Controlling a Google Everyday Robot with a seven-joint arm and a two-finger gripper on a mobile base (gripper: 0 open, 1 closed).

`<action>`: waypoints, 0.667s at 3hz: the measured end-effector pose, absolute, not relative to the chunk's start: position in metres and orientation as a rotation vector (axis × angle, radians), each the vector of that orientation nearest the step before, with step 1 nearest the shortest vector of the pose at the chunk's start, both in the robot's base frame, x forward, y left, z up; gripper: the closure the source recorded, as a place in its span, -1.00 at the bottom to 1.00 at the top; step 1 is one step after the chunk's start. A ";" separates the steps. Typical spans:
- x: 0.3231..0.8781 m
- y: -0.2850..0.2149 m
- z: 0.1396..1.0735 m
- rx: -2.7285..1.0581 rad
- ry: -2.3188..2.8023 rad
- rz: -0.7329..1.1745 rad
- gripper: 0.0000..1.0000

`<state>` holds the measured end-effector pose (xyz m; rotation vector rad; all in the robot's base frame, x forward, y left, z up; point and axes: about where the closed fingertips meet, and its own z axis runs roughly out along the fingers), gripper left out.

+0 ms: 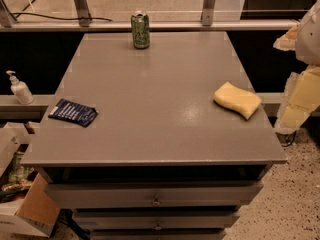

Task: Move sponge near rxbar blueberry

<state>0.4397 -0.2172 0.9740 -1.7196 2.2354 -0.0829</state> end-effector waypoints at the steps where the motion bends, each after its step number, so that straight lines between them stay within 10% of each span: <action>1: 0.458 -0.215 0.946 -1.709 2.219 -0.024 -1.00; 2: 0.501 -0.216 0.890 -1.672 2.203 0.070 -1.00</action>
Offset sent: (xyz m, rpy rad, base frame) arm 0.1249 -0.0021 -0.1610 0.2232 0.0356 -0.0039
